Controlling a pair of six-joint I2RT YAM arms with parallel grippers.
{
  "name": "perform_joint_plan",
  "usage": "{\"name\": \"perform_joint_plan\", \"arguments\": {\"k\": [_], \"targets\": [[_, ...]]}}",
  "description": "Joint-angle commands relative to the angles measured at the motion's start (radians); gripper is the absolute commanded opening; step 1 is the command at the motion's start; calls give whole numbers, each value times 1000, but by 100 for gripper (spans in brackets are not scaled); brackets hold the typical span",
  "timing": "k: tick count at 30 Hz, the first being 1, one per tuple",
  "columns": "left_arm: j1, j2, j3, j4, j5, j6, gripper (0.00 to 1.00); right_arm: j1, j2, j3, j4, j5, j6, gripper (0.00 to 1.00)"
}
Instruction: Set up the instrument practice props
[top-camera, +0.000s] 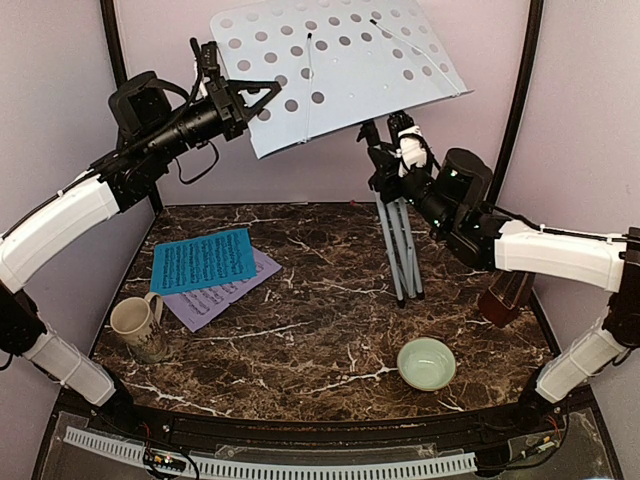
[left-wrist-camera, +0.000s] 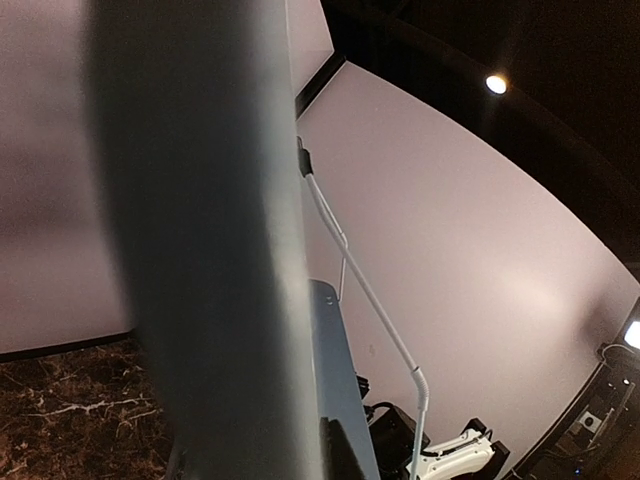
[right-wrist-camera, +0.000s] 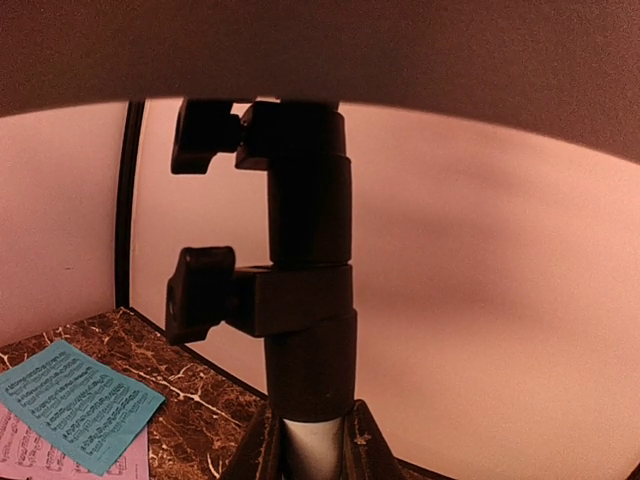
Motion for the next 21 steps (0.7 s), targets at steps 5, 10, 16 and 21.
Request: {"name": "perform_joint_plan", "arguments": {"k": [5, 10, 16, 21], "targets": [[-12, -75, 30, 118, 42, 115, 0, 8, -43, 14, 331, -48, 62, 42], [-12, -80, 53, 130, 31, 142, 0, 17, -56, -33, 339, -81, 78, 65], [-10, -70, 107, 148, 68, 170, 0, 28, -107, -126, 327, -91, 118, 79], [-10, -50, 198, 115, 62, 218, 0, 28, -175, -209, 245, -97, 178, 80]]}}
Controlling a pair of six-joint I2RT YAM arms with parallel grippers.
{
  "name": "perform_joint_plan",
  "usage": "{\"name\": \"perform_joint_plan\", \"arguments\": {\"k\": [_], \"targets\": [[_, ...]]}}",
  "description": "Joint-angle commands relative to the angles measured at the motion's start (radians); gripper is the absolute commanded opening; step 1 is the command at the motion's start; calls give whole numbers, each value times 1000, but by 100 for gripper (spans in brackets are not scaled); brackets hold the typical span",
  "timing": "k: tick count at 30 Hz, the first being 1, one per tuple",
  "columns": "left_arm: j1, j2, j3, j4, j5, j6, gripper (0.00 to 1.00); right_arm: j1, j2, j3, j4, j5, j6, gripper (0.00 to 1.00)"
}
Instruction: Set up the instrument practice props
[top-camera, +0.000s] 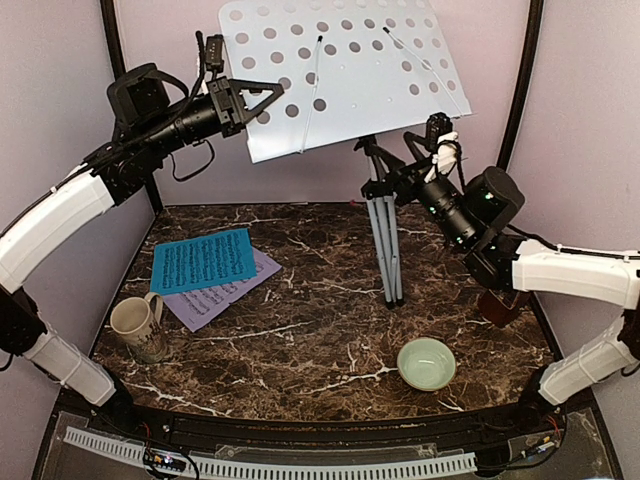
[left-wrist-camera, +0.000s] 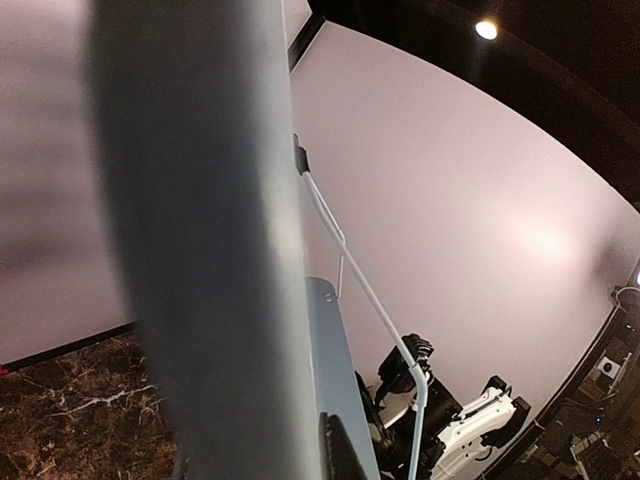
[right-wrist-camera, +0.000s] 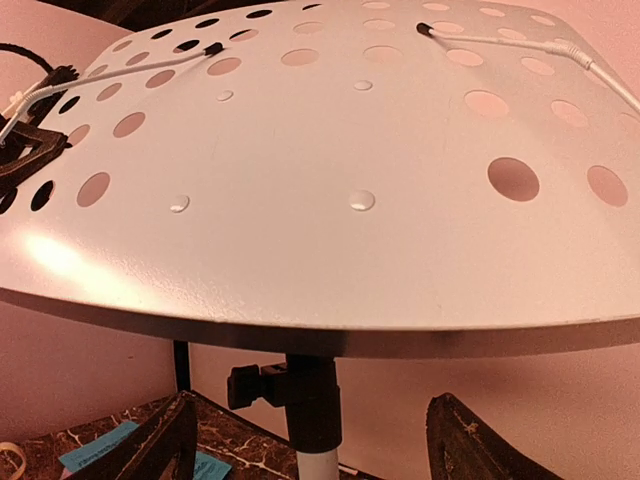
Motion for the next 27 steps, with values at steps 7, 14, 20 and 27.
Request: {"name": "perform_joint_plan", "arguments": {"k": [7, 14, 20, 27], "targets": [[-9, -35, 210, 272, -40, -10, 0, 7, -133, -179, -37, 45, 99, 76], [-10, -15, 295, 265, -13, -9, 0, 8, -139, -216, -93, 81, 151, 57], [-10, -3, 294, 297, 23, -43, 0, 8, -110, -205, -169, 123, 160, 49], [-10, 10, 299, 296, 41, -55, 0, 8, -43, -186, -212, 141, 122, 45]]}}
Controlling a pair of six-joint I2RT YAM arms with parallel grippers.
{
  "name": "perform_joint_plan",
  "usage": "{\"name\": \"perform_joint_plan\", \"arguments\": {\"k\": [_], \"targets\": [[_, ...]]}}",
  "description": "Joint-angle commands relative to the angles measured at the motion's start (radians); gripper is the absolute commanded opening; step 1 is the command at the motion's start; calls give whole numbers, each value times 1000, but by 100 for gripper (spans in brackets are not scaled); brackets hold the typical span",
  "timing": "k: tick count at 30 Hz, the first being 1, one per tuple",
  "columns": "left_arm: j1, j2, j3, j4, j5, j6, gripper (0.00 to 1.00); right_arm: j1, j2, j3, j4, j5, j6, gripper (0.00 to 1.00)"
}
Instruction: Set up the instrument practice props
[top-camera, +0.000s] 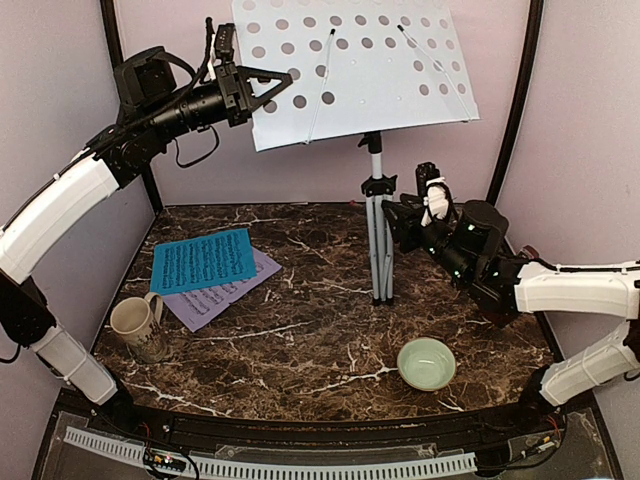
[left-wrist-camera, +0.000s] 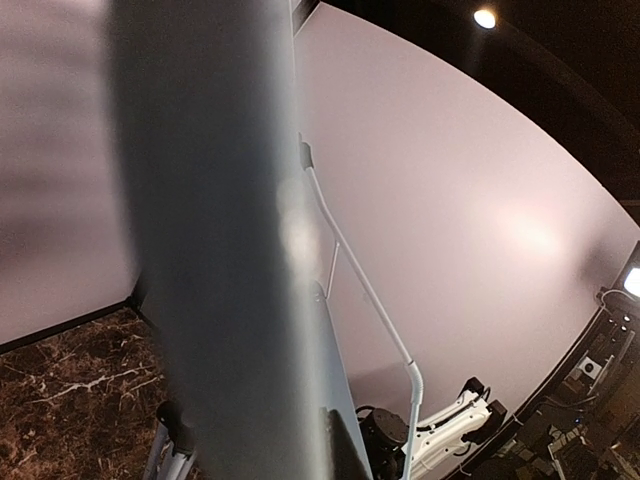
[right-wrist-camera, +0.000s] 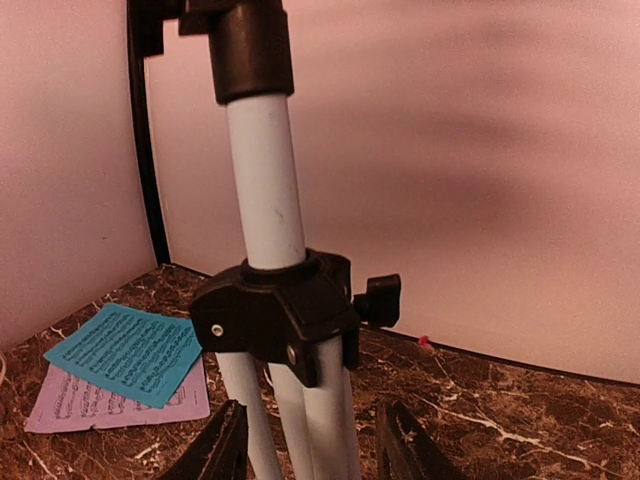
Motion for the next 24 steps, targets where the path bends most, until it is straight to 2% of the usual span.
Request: {"name": "perform_joint_plan", "arguments": {"k": [1, 5, 12, 24], "targets": [[0, -66, 122, 418, 1, -18, 0, 5, 41, 26, -8, 35, -28, 45], [0, -66, 116, 415, -1, -17, 0, 5, 72, 45, 1, 40, -59, 42], [0, -67, 113, 405, -2, -7, 0, -23, 86, 61, 22, 22, -86, 29], [0, -62, 107, 404, 2, -6, 0, -71, 127, 137, -41, -151, -69, 26]]}}
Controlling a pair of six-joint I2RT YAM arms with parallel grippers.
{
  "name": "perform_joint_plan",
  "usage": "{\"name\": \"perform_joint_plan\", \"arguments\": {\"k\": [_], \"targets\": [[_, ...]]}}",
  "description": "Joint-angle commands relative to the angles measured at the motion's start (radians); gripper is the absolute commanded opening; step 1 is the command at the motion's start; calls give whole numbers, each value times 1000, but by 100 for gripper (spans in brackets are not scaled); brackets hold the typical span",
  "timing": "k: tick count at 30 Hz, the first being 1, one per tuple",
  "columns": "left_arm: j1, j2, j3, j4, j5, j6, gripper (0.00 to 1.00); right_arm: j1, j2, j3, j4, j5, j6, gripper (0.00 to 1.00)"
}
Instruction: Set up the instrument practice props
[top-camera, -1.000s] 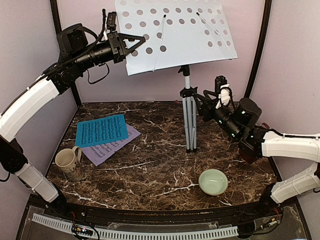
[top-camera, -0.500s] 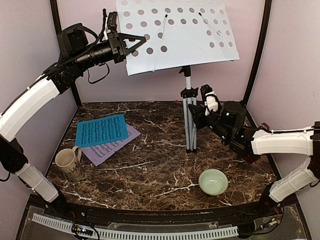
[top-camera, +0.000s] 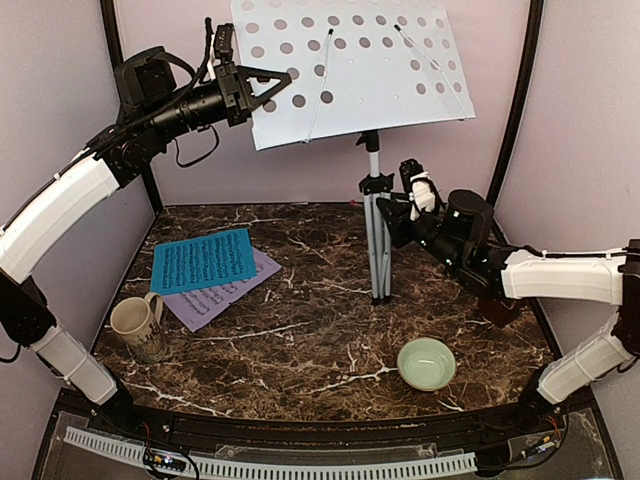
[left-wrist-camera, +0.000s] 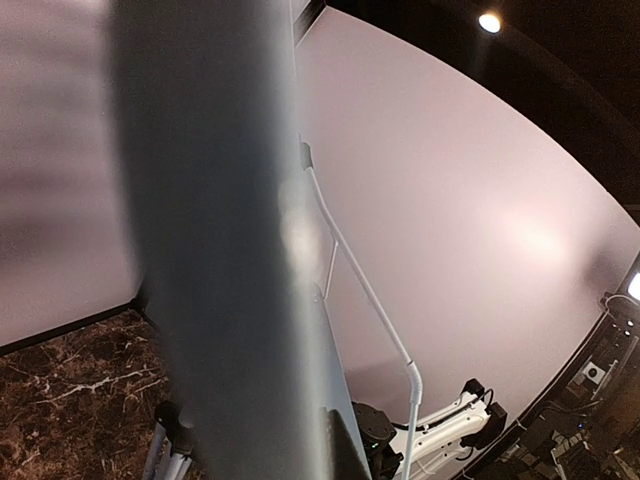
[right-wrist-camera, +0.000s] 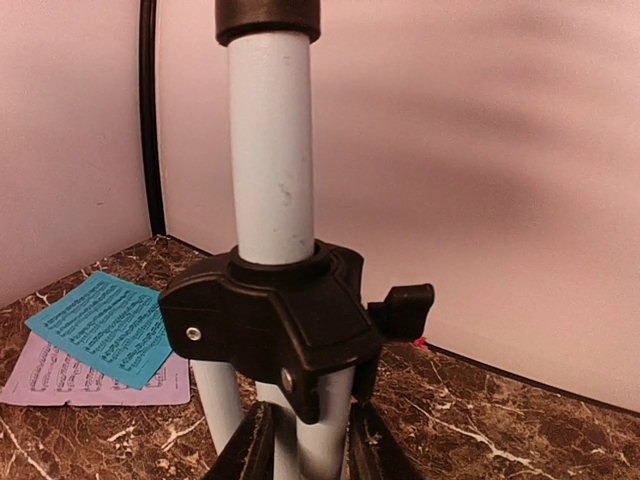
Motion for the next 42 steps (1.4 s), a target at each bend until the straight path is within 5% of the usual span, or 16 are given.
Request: {"name": "perform_joint_plan", "arguments": {"k": [1, 9, 15, 21, 28, 36, 42], "targets": [[-2, -65, 104, 405, 8, -3, 0, -11, 23, 64, -2, -66, 4, 25], [-2, -63, 105, 403, 10, -4, 0, -20, 28, 89, -29, -109, -8, 0], [-1, -90, 86, 368, -19, 35, 1, -31, 4, 73, 0, -86, 15, 0], [2, -177, 8, 288, -125, 128, 53, -43, -19, 24, 127, -79, 64, 0], [15, -306, -103, 183, -258, 203, 82, -45, -17, -10, 227, -55, 93, 0], [277, -451, -548, 192, -244, 122, 84, -44, -5, -9, 290, -55, 117, 0], [273, -357, -804, 385, -98, 174, 83, -43, 5, 5, 308, -66, 132, 0]]}}
